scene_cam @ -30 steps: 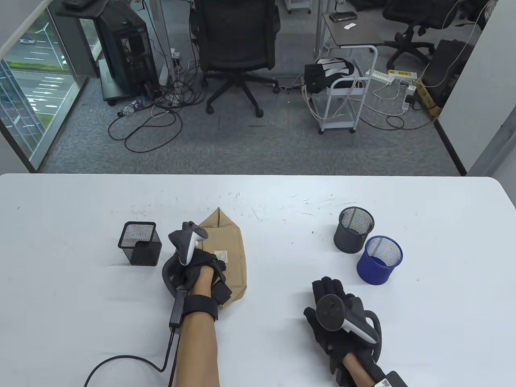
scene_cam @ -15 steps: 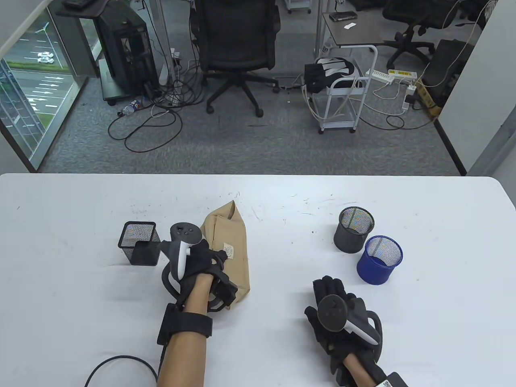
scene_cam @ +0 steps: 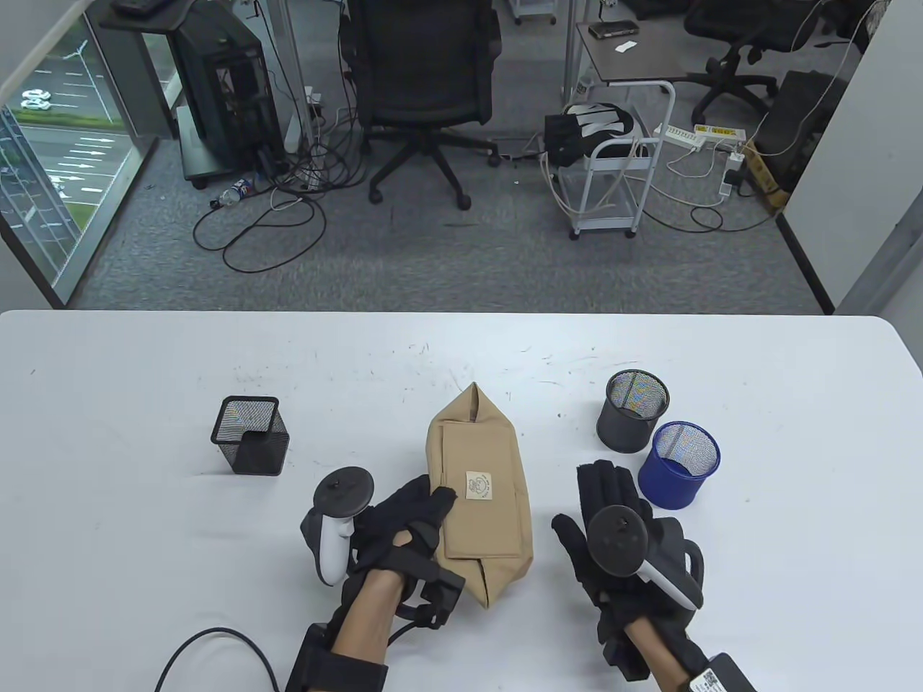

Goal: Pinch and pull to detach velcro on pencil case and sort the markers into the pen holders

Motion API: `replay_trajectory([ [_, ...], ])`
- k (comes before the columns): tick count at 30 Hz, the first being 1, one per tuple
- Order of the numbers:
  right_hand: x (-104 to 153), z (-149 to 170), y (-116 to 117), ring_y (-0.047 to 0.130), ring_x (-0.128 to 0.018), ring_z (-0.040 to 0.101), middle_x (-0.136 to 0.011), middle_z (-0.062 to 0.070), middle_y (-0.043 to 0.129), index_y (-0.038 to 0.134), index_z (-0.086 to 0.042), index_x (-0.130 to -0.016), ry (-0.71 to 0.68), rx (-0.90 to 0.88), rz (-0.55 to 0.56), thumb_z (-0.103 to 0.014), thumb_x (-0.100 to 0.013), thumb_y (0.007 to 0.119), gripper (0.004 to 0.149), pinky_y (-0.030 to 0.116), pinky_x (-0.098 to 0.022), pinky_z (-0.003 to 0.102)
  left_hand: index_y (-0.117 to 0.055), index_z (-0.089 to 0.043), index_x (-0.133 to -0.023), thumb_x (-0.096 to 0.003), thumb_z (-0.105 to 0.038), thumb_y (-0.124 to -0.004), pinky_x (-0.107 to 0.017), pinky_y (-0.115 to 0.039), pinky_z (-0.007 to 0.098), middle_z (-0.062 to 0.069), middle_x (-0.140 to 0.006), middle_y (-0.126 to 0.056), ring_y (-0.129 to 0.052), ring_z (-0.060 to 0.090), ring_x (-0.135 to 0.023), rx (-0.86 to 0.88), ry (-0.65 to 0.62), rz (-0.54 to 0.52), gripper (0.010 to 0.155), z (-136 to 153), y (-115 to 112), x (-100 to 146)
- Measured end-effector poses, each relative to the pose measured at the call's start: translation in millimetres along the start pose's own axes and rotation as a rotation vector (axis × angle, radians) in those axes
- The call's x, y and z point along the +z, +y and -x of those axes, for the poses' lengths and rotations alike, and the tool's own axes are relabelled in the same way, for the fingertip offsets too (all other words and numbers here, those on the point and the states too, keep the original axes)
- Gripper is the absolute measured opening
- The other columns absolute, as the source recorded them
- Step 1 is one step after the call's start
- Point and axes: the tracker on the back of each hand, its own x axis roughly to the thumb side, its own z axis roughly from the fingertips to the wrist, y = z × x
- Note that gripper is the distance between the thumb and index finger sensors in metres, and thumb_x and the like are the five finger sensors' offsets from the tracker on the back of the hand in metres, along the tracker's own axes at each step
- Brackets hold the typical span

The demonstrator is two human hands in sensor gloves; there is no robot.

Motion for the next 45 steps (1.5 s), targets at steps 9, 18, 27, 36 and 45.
replay_trajectory([
  [9,-9,-63,1,0.070,-0.099,0.048,-0.114,0.024,0.060,0.051,-0.008,-0.111,-0.056,0.053,-0.153,-0.067,-0.042,0.074,0.093,0.074,-0.059,0.055,-0.070,-0.015,-0.105,-0.0560,-0.037,-0.074,-0.050,-0.094,0.046,0.012,-0.098,-0.091,-0.102,0.037,-0.078,0.132,-0.062,0.125,0.053,17,-26,-1],
  [18,-25,-84,25,0.069,-0.093,0.055,-0.109,0.035,0.053,0.043,0.000,-0.109,0.007,0.006,-0.222,-0.049,-0.054,0.070,0.078,0.081,-0.054,0.053,-0.069,-0.020,-0.104,-0.0565,-0.037,-0.072,-0.052,-0.094,0.044,0.008,-0.101,-0.089,-0.100,0.034,-0.081,0.190,-0.112,0.121,0.051,22,-27,5],
  [27,-25,-11,-16,0.103,-0.061,0.040,-0.085,0.029,0.088,0.063,0.002,-0.099,0.091,-0.514,-0.023,-0.024,-0.054,0.072,0.053,0.096,-0.030,0.038,-0.071,-0.020,-0.103,-0.0553,-0.036,-0.074,-0.049,-0.097,0.042,0.007,-0.098,-0.093,-0.104,0.032,-0.077,0.250,-0.112,0.047,0.050,24,-10,9],
  [36,-21,39,-23,0.105,-0.057,0.040,-0.082,0.030,0.090,0.067,0.000,-0.098,0.181,-0.828,-0.151,-0.022,-0.053,0.074,0.051,0.097,-0.028,0.037,-0.075,-0.017,-0.101,-0.0538,-0.036,-0.078,-0.046,-0.097,0.043,0.009,-0.093,-0.098,-0.107,0.030,-0.074,0.038,-0.004,-0.007,0.051,4,-9,7],
  [45,-18,24,-17,0.105,-0.058,0.040,-0.083,0.030,0.089,0.066,0.000,-0.099,0.226,-0.775,-0.107,-0.022,-0.053,0.074,0.051,0.097,-0.028,0.037,-0.041,-0.002,-0.117,-0.0529,-0.064,-0.071,-0.062,-0.078,0.058,0.029,-0.116,-0.062,-0.078,0.050,-0.098,-0.729,0.172,-0.128,0.094,-70,-31,2],
])
